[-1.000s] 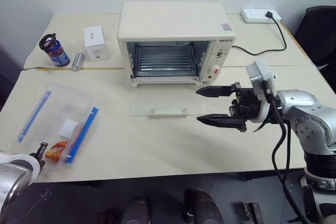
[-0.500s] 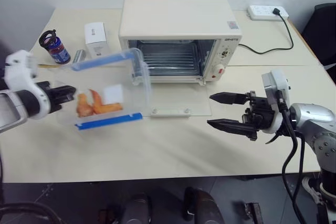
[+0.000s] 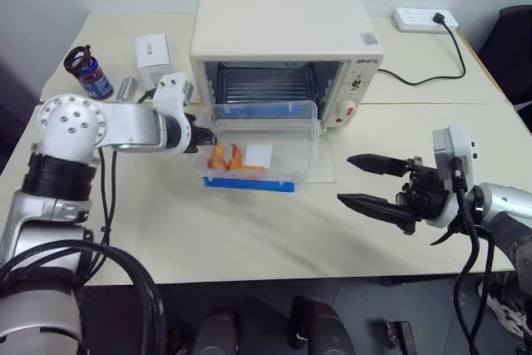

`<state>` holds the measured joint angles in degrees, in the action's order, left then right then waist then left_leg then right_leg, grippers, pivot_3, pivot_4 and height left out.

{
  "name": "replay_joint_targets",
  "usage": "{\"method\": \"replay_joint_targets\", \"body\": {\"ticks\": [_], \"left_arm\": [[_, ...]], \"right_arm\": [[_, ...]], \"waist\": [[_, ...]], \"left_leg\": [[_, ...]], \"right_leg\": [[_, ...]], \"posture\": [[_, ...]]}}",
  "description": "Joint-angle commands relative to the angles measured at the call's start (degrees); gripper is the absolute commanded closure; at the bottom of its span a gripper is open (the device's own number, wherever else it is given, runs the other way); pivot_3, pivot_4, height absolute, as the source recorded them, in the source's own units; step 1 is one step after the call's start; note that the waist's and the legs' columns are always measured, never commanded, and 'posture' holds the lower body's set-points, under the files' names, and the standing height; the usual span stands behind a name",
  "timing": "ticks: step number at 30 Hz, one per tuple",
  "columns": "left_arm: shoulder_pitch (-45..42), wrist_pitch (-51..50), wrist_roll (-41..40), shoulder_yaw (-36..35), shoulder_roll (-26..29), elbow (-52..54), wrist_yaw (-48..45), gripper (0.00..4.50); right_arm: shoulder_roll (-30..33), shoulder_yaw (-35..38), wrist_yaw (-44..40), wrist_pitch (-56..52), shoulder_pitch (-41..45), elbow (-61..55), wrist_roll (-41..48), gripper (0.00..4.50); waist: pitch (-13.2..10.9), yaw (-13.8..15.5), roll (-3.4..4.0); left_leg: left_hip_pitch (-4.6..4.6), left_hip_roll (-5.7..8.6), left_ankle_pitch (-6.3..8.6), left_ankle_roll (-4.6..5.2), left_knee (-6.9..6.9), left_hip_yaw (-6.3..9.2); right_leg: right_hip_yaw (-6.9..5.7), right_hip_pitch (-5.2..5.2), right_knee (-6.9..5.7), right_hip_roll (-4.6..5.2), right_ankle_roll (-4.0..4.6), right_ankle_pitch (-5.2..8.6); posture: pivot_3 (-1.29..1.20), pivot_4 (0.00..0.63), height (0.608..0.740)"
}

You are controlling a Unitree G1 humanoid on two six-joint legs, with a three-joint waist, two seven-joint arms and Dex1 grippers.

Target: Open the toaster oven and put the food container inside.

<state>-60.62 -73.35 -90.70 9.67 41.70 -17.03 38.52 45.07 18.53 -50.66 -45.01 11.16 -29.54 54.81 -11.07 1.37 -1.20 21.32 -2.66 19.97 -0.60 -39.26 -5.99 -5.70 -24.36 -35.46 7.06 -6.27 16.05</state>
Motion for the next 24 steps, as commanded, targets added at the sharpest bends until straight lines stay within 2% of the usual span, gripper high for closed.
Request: {"method": "replay_joint_targets", "body": {"ticks": [1,6,14,16,17,19,22,24], "left_arm": [[-2.4,-0.7,7.6,-3.0,-3.1,-3.7,-2.1,3.57],[-3.4,-1.2,12.5,-9.2,-5.7,-3.3,-6.2,2.14],[2.5,-0.5,13.8,-21.5,-1.1,11.1,-16.9,2.14],[5.7,1.1,13.7,-25.2,0.8,15.9,-23.2,2.14],[7.7,1.7,13.2,-26.8,1.8,18.2,-27.5,2.1],[13.1,2.5,10.9,-30.8,4.3,24.1,-39.4,2.51],[22.4,1.1,7.0,-35.4,8.8,31.3,-57.3,3.31],[29.6,2.1,9.7,-35.3,12.1,35.8,-66.7,3.89]], "right_arm": [[0.4,2.0,0.9,1.2,-0.8,-2.6,1.3,0.0],[0.5,1.7,1.8,2.2,-1.5,-2.3,-0.2,0.0],[1.3,-0.6,0.6,3.6,0.0,-0.2,-2.7,0.0],[1.3,-1.3,0.4,3.1,1.4,0.2,-2.3,0.0],[1.3,-1.8,0.2,2.9,2.0,0.4,-2.1,0.17],[1.3,-3.7,-0.7,2.5,2.9,0.7,-2.3,0.59],[1.1,-7.1,-2.5,3.3,3.4,0.8,-4.1,1.58],[0.2,-10.1,-2.9,3.5,4.9,1.3,-5.2,2.19]], "waist": [[0.0,0.0,0.0],[0.0,0.0,-0.01],[0.0,0.0,-0.01],[0.0,-0.1,-0.01],[0.0,-0.1,-0.01],[0.0,-0.1,0.0],[0.0,-0.3,-0.01],[0.0,-0.2,0.0]], "left_leg": [[-0.03,0.0,-0.07,-0.04,0.01,0.01],[-0.04,-0.01,-0.31,-0.14,0.02,0.03],[-0.02,-0.03,-0.34,-0.17,0.11,0.06],[0.0,-0.03,-0.34,-0.17,0.08,0.08],[-0.01,-0.03,-0.34,-0.17,0.08,0.07],[-0.01,-0.04,-0.34,-0.18,0.07,0.08],[-0.02,-0.05,-0.34,-0.19,0.1,0.05],[-0.02,-0.05,-0.33,-0.19,0.11,0.06]], "right_leg": [[0.0,0.0,-0.03,0.0,0.0,0.0],[0.03,0.0,-0.1,0.0,0.0,0.0],[0.02,-0.09,-0.17,0.01,0.01,0.0],[0.02,-0.09,-0.18,0.02,0.01,0.0],[0.02,-0.09,-0.18,0.02,0.02,0.0],[0.01,-0.09,-0.2,0.01,0.02,0.0],[0.01,-0.12,-0.2,0.01,0.05,0.02],[0.01,-0.12,-0.2,0.01,0.08,0.03]], "posture": [[0.0,0.15,0.74],[0.0,0.15,0.74],[0.0,0.15,0.74],[0.0,0.15,0.74],[0.0,0.15,0.74],[0.0,0.15,0.74],[0.0,0.15,0.74],[0.0,0.15,0.74]]}}
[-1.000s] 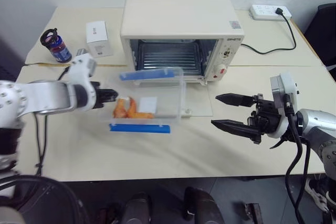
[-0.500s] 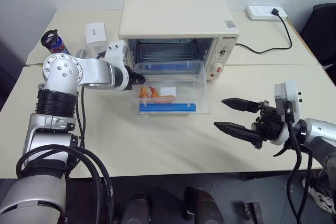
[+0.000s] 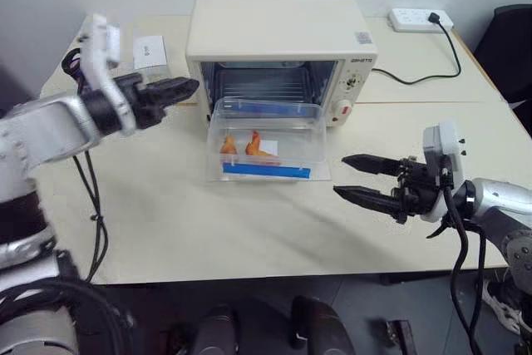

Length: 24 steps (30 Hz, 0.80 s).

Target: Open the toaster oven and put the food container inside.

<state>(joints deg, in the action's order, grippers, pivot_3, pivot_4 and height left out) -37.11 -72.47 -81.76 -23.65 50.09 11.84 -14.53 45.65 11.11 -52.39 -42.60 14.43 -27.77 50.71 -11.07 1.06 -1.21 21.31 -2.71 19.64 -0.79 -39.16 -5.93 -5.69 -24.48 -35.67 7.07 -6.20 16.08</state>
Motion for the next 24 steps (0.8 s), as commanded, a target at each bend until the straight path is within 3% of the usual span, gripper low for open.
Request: {"method": "replay_joint_targets", "body": {"ticks": [1,2,6,7,10,14,19,24], "left_arm": [[9.3,2.5,3.4,-0.8,5.1,9.3,-17.4,4.29],[11.8,4.4,6.3,0.9,6.1,11.3,-20.2,4.5],[17.7,14.1,19.4,9.6,8.4,16.1,-28.8,4.5],[17.5,16.7,23.1,12.1,7.7,15.4,-29.2,4.5],[13.3,23.4,35.8,21.5,2.6,10.7,-24.8,4.5],[7.6,25.7,42.8,25.7,-4.7,4.2,-21.1,4.5],[-0.8,30.9,52.7,28.4,-12.6,-8.0,-16.4,4.5],[-12.2,36.9,59.2,23.7,-20.1,-22.8,-7.4,4.5]], "right_arm": [[-0.9,-4.2,-1.3,1.4,2.5,-0.1,-1.9,2.62],[-1.3,-5.6,-1.5,1.5,3.4,0.4,-2.7,2.96],[-3.2,-10.5,-2.5,3.6,6.4,3.9,-7.3,4.32],[-3.7,-11.6,-2.6,4.1,7.4,4.9,-8.5,4.49],[-6.3,-16.3,-0.1,6.3,11.8,10.4,-15.3,4.49],[-10.5,-19.0,3.4,9.8,16.9,18.3,-22.6,4.49],[-16.7,-19.8,7.9,15.2,22.5,27.3,-29.5,4.49],[-24.6,-17.2,15.7,23.5,30.5,38.9,-35.0,4.49]], "waist": [[0.0,0.1,0.0],[0.0,0.2,0.0],[0.0,0.6,-0.01],[0.0,0.6,-0.01],[0.0,0.4,0.01],[0.0,0.3,0.0],[0.0,0.2,0.0],[0.0,0.0,0.0]], "left_leg": [[0.0,0.0,0.0,0.0,-0.01,-0.01],[-0.01,0.0,0.0,0.0,-0.01,-0.01],[-0.02,0.02,-0.02,0.01,-0.08,0.03],[-0.02,0.02,-0.03,0.01,-0.08,0.04],[0.0,0.01,-0.02,0.01,-0.07,0.03],[0.04,0.0,-0.06,0.05,-0.07,0.01],[0.16,0.0,-0.05,0.06,-0.08,0.01],[0.2,0.0,-0.09,0.07,-0.18,0.03]], "right_leg": [[0.01,0.0,0.02,0.0,0.0,0.0],[0.01,0.01,0.02,0.0,0.0,0.0],[0.02,0.06,0.15,0.0,0.05,0.02],[0.01,0.05,0.16,0.0,0.05,0.02],[0.01,0.01,0.14,0.0,0.08,0.03],[0.0,-0.04,-0.16,-0.01,0.07,0.01],[-0.08,-0.13,-0.12,-0.01,0.06,0.01],[-0.11,-0.12,-0.17,-0.01,0.01,-0.01]], "posture": [[0.0,0.15,0.74],[0.0,0.15,0.74],[0.0,0.15,0.74],[0.0,0.15,0.74],[0.0,0.15,0.74],[0.0,0.15,0.74],[0.0,0.15,0.74],[0.0,0.15,0.74]]}}
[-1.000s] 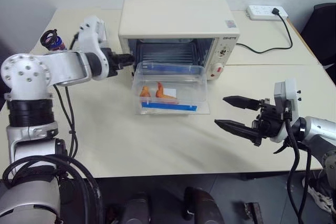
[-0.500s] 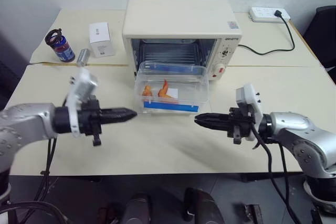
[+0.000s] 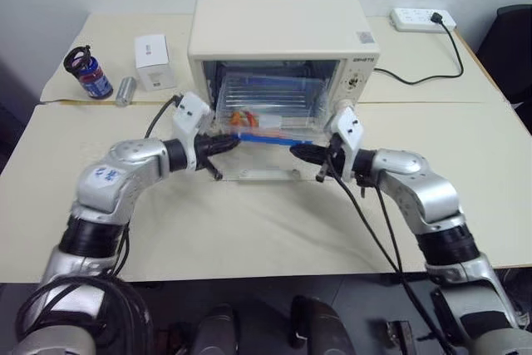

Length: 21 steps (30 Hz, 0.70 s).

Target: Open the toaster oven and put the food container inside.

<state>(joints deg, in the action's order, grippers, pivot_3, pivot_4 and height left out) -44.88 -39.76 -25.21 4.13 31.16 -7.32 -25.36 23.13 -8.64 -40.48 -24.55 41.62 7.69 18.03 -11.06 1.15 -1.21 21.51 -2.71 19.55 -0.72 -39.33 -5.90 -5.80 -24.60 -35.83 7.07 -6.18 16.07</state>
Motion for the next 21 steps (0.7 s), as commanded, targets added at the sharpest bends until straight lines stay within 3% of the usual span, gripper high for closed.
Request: {"method": "replay_joint_targets", "body": {"ticks": [1,4,10,14,18,21], "left_arm": [[-5.3,4.7,2.8,-4.8,-1.6,-4.3,3.3,4.5],[-5.6,3.4,1.2,-7.3,-1.4,-2.2,1.3,4.5],[-1.9,-3.9,-5.0,-11.9,2.2,7.5,-4.9,4.5],[4.8,-18.7,-24.6,-24.9,13.2,21.8,-15.3,4.5],[6.9,-25.2,-32.7,-31.3,19.6,23.4,-17.0,4.5],[11.0,-28.0,-36.1,-35.6,26.3,24.1,-22.1,3.92]], "right_arm": [[-3.2,3.3,5.3,6.3,4.4,5.2,-2.8,4.49],[-4.9,4.6,7.7,8.7,5.9,7.7,-3.7,4.49],[-3.9,5.7,4.2,5.1,2.2,0.9,-0.6,4.49],[4.6,9.1,-4.1,-8.2,-9.8,-18.7,11.2,4.49],[10.2,12.2,-5.5,-15.2,-17.3,-27.6,16.9,4.49],[15.1,15.1,-6.9,-20.2,-25.3,-34.2,21.2,4.5]], "waist": [[0.0,-0.2,0.0],[0.0,-1.0,0.0],[0.0,-1.4,0.0],[0.0,-1.7,0.02],[0.0,-1.5,0.03],[0.0,-1.3,0.03]], "left_leg": [[0.0,0.0,0.0,0.0,0.0,0.01],[0.0,-0.01,0.0,0.0,0.11,0.02],[0.06,0.04,0.01,0.02,0.1,0.17],[0.06,-0.02,0.02,-0.02,0.18,0.28],[0.0,0.0,0.04,-0.03,0.1,0.33],[-0.2,-0.03,0.01,-0.05,0.11,0.35]], "right_leg": [[0.0,0.0,0.0,0.0,0.0,0.0],[-0.03,-0.02,-0.02,0.04,0.0,0.0],[-0.13,0.01,-0.02,0.13,0.0,0.0],[-0.15,-0.02,-0.03,0.11,0.03,0.02],[-0.13,0.07,-0.01,0.13,0.07,0.04],[-0.15,0.27,-0.04,0.09,0.08,0.05]], "posture": [[0.0,0.15,0.74],[0.0,0.15,0.74],[0.0,0.15,0.74],[0.0,0.15,0.74],[0.0,0.15,0.74],[0.0,0.15,0.74]]}}
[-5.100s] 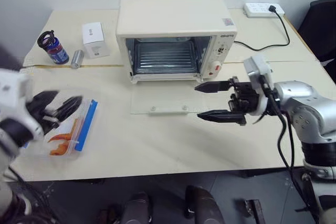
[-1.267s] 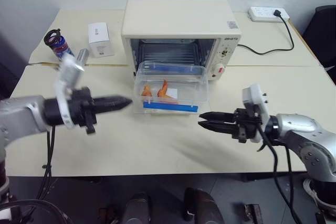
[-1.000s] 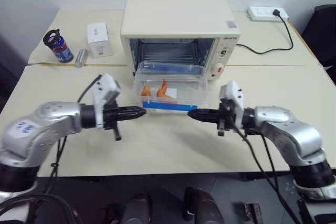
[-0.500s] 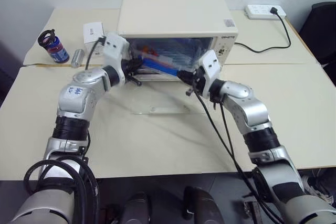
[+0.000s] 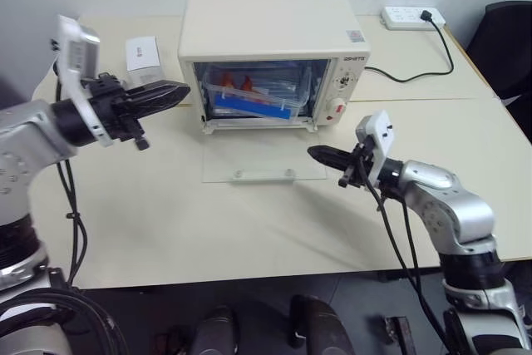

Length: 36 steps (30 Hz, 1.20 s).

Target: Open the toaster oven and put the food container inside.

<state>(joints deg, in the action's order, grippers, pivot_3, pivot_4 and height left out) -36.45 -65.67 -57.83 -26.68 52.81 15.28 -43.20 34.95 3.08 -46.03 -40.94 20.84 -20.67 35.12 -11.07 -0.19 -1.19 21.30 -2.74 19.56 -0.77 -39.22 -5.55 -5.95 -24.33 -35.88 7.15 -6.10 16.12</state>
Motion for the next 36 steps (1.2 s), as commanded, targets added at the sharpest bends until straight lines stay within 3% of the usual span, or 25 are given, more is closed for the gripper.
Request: {"method": "replay_joint_targets", "body": {"ticks": [1,5,13,17,21,26,30,36], "left_arm": [[4.5,-2.1,-4.0,-5.7,6.8,2.3,-6.5,3.63],[8.9,-1.5,-4.8,-7.3,11.5,3.2,-10.4,2.37],[10.5,0.3,-4.4,-7.4,14.1,3.4,-12.1,0.1],[12.0,2.3,-2.6,-7.3,15.1,3.9,-12.5,0.04],[12.2,3.4,-2.2,-7.3,15.4,3.4,-12.4,0.04],[12.6,5.2,-0.8,-7.3,15.1,2.3,-12.0,0.04],[12.6,6.3,-0.3,-6.9,14.3,2.1,-11.4,0.04],[12.3,6.9,-0.1,-7.2,14.5,0.8,-11.3,0.04]], "right_arm": [[4.2,3.7,-1.1,-4.5,-6.9,-7.1,4.4,4.5],[3.4,1.5,3.6,-3.3,-11.3,-7.0,0.2,4.5],[-7.3,-2.1,13.6,2.4,-7.8,3.8,-8.1,4.5],[-11.9,-3.3,15.5,7.5,-3.7,11.7,-11.5,4.5],[-12.9,-0.9,13.3,8.3,0.5,12.5,-9.6,4.5],[-8.4,8.1,10.1,1.4,9.7,7.8,2.0,4.5],[-3.7,11.4,9.7,-2.0,16.3,9.3,4.8,4.5],[5.8,12.5,1.5,-5.1,16.3,9.9,7.1,4.5]], "waist": [[0.0,0.1,0.0],[0.0,0.1,-0.01],[0.0,-0.1,-0.01],[0.0,-0.1,0.0],[0.0,-0.2,0.02],[0.0,-0.1,0.06],[0.0,0.0,0.06],[0.0,0.1,0.05]], "left_leg": [[0.0,0.0,0.0,0.0,0.02,0.0],[0.0,0.01,0.0,0.0,0.02,-0.04],[0.06,0.01,-0.02,-0.05,0.07,-0.12],[0.06,0.01,-0.01,-0.05,0.1,-0.13],[0.08,0.0,-0.01,-0.06,0.1,-0.14],[0.14,0.0,0.0,-0.04,0.1,-0.13],[0.12,-0.02,0.0,-0.05,0.1,-0.08],[0.15,0.0,0.03,-0.01,0.11,-0.13]], "right_leg": [[0.0,-0.01,0.0,0.0,0.01,0.01],[0.02,-0.01,0.03,0.0,0.03,0.02],[0.08,-0.19,-0.04,-0.03,0.09,0.05],[0.09,-0.2,-0.03,-0.04,0.09,0.05],[0.1,-0.22,-0.04,-0.05,0.09,0.05],[0.1,-0.24,-0.01,-0.05,0.09,0.05],[0.06,-0.24,-0.04,-0.06,0.1,0.05],[0.08,-0.24,0.0,-0.04,0.1,0.05]], "posture": [[0.0,0.15,0.74],[0.0,0.15,0.74],[0.0,0.15,0.74],[0.0,0.15,0.74],[0.0,0.15,0.74],[0.0,0.15,0.74],[0.0,0.15,0.74],[0.0,0.15,0.74]]}}
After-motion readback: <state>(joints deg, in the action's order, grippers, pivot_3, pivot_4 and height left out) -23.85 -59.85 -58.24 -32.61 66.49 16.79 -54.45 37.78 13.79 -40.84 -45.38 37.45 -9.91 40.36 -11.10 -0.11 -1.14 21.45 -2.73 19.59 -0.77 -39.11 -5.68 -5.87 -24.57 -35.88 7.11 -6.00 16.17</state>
